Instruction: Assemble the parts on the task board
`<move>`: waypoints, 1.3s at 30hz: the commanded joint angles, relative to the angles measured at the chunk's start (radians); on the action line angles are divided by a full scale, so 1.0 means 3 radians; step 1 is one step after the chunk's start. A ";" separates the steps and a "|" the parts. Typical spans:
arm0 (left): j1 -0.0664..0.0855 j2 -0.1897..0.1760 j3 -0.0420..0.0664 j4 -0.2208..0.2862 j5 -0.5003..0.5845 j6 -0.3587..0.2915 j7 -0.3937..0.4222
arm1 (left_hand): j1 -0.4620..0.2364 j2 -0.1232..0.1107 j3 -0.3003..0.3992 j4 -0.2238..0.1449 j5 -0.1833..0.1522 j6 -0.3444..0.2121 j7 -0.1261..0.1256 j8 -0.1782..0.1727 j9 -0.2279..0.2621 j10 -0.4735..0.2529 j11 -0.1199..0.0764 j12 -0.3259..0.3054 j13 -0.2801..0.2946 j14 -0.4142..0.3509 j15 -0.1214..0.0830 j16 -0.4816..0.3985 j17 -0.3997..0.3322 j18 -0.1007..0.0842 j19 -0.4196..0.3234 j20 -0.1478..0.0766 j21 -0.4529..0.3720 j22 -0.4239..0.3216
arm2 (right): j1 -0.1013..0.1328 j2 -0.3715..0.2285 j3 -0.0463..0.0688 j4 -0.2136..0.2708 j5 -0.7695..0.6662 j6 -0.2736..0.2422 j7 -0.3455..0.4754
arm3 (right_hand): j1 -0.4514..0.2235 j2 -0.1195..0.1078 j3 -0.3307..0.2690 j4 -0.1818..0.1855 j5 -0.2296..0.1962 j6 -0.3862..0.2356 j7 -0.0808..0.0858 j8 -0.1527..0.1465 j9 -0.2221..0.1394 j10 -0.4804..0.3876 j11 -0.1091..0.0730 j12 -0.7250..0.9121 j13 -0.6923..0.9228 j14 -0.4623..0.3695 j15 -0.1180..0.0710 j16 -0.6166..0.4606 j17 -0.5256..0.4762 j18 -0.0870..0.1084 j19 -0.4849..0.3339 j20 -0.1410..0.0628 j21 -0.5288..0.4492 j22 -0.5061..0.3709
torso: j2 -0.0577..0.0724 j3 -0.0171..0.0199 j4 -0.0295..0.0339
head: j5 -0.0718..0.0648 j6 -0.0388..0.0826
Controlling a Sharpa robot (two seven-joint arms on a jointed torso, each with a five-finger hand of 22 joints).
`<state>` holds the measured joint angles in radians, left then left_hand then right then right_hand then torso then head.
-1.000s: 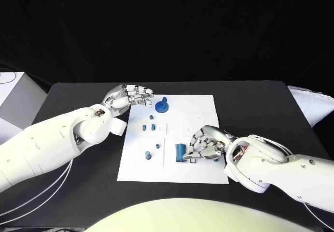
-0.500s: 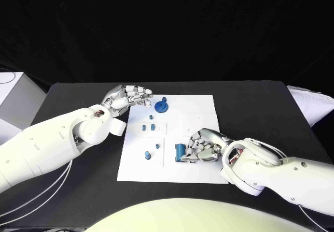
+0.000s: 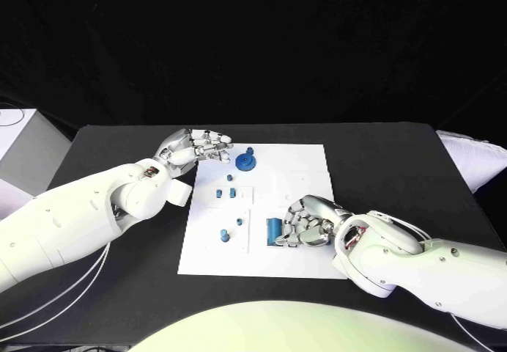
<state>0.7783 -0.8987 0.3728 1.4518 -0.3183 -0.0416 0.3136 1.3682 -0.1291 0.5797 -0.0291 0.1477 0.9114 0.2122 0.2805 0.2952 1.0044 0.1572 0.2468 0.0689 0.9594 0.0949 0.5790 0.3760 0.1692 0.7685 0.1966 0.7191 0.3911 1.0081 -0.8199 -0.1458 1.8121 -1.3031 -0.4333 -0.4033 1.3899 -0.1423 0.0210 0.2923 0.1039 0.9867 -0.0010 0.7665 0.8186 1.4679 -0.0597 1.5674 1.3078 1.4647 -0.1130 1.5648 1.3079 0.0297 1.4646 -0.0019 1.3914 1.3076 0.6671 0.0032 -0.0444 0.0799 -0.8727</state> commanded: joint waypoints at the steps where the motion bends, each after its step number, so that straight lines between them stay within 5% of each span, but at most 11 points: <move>1: -0.0001 0.0002 0.0002 0.0008 0.0003 0.0037 0.0035 | 0.0015 0.0022 0.0010 -0.0002 0.0007 -0.0001 0.0002 0.0009 0.0005 -0.0021 -0.0001 0.0015 0.0001 -0.0020 0.0009 0.0021 0.0004 0.0040 0.0015 -0.0004 -0.0022 -0.0005 | -0.0005 -0.0005 0.0000 0.0000 -0.0091 -0.0092 -0.0019 | 0.0017 0.0025 0.0014 0.0000 0.0027 -0.0023 -0.0009 0.0013 0.0004 0.0343 -0.0024 0.0011 0.0877 0.0350 -0.0027 0.0012 0.0864 -0.0003 0.0278 -0.0030 0.0018 0.0750 | -0.0002 0.0002 -0.0002 | 0.0003 0.0000; 12: -0.0002 -0.0004 0.0002 0.0006 0.0005 0.0044 0.0028 | 0.0010 0.0026 0.0010 0.0002 0.0008 -0.0004 0.0003 0.0013 0.0006 -0.0023 0.0000 0.0017 0.0001 -0.0021 0.0010 0.0022 0.0003 0.0039 0.0015 -0.0004 -0.0023 -0.0006 | -0.0003 -0.0206 0.0011 0.0140 0.0342 0.0048 0.0500 | -0.0266 0.0006 0.0029 0.0005 0.0081 -0.0094 0.0020 -0.0081 -0.0022 0.0303 -0.0001 -0.0052 0.0835 0.0354 -0.0011 0.0020 0.0876 0.0000 0.0275 -0.0021 -0.0001 0.0745 | -0.0004 0.0003 -0.0008 | -0.0004 0.0000; 14: -0.0002 -0.0005 0.0002 0.0004 0.0006 0.0044 0.0028 | 0.0010 0.0026 0.0010 0.0002 0.0008 -0.0004 0.0003 0.0013 0.0006 -0.0023 0.0000 0.0017 0.0001 -0.0021 0.0010 0.0022 0.0003 0.0039 0.0015 -0.0004 -0.0023 -0.0006 | 0.0010 -0.0287 0.0018 0.0176 0.0498 0.0043 0.0645 | -0.0303 0.0015 0.0052 0.0000 0.0081 -0.0194 0.0077 -0.0286 -0.0133 0.0304 0.0041 -0.0049 0.0837 0.0354 0.0020 0.0020 0.0876 -0.0002 0.0275 -0.0002 0.0002 0.0746 | -0.0006 0.0001 -0.0007 | -0.0007 0.0000; 18: -0.0003 -0.0002 0.0002 0.0005 0.0007 0.0043 0.0030 | 0.0010 0.0026 0.0010 0.0002 0.0008 -0.0004 0.0003 0.0013 0.0006 -0.0023 0.0000 0.0017 0.0001 -0.0021 0.0010 0.0022 0.0003 0.0039 0.0015 -0.0004 -0.0023 -0.0006 | 0.0045 -0.0482 0.0029 0.0210 0.0722 0.0013 0.0836 | -0.0193 0.0087 0.0174 -0.0013 -0.0001 -0.0320 0.0294 -0.0984 -0.0594 0.0295 0.0232 -0.0061 0.0830 0.0354 0.0181 0.0020 0.0876 0.0002 0.0266 0.0116 -0.0040 0.0737 | -0.0008 -0.0003 -0.0002 | -0.0043 0.0000; 21: -0.0003 -0.0003 0.0002 0.0006 0.0008 0.0042 0.0033 | 0.0010 0.0026 0.0010 0.0002 0.0008 -0.0004 0.0003 0.0013 0.0006 -0.0023 0.0000 0.0017 0.0001 -0.0021 0.0010 0.0022 0.0003 0.0039 0.0015 -0.0004 -0.0023 -0.0006 | 0.0066 -0.0635 0.0033 0.0189 0.0759 0.0038 0.0879 | -0.0169 0.0082 0.0192 -0.0013 0.0017 -0.0274 0.0319 -0.1132 -0.0708 0.0290 0.0253 -0.0068 0.0825 0.0354 0.0199 0.0020 0.0876 0.0005 0.0263 0.0144 -0.0050 0.0734 | -0.0010 -0.0004 -0.0006 | -0.0046 0.0000; 31: -0.0006 -0.0014 0.0002 0.0010 0.0009 0.0034 0.0043 | 0.0010 0.0026 0.0010 0.0002 0.0008 -0.0004 0.0003 0.0013 0.0006 -0.0023 0.0000 0.0017 0.0001 -0.0021 0.0010 0.0022 0.0003 0.0039 0.0015 -0.0004 -0.0023 -0.0006 | 0.0076 -0.1020 0.0034 0.0095 0.0478 0.0097 0.0817 | -0.0218 0.0040 0.0183 -0.0004 0.0102 -0.0128 0.0325 -0.1312 -0.0871 0.0296 0.0260 -0.0062 0.0828 0.0352 0.0208 0.0015 0.0869 0.0006 0.0263 0.0168 -0.0040 0.0735 | -0.0008 -0.0001 -0.0010 | -0.0093 0.0000; 39: -0.0012 -0.0020 0.0002 0.0017 0.0009 0.0030 0.0047 | 0.0010 0.0026 0.0010 0.0002 0.0008 -0.0004 0.0003 0.0013 0.0006 -0.0023 0.0000 0.0017 0.0001 -0.0021 0.0010 0.0022 0.0003 0.0039 0.0015 -0.0004 -0.0023 -0.0006 | 0.0038 -0.1126 0.0028 0.0168 0.0116 0.0210 0.0578 | -0.0421 0.0030 0.0119 0.0003 0.0166 -0.0035 0.0315 -0.1414 -0.0984 0.0260 0.0252 -0.0124 0.0789 0.0342 0.0201 -0.0009 0.0832 0.0017 0.0253 0.0167 -0.0100 0.0721 | -0.0007 -0.0001 -0.0012 | -0.0122 0.0000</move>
<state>0.7755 -0.9050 0.3728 1.4534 -0.3179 -0.0415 0.3141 1.3682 -0.1291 0.5796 -0.0290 0.1477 0.9114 0.2122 0.2804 0.2958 1.0044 0.1572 0.2468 0.0689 0.9594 0.0949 0.5790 0.3759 0.1692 0.7685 0.1966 0.7192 0.3904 1.0239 -1.1569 -0.1368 1.8527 -1.1869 -0.4095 -0.1921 1.2710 -0.1341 0.0631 0.2941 0.1493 0.9673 0.0940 0.3460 0.5257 1.4661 0.0103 1.5325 1.3073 1.4647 -0.0552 1.5646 1.3076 0.0299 1.4662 0.0434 1.3678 1.3081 0.6641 0.0023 -0.0482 0.0453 -0.8727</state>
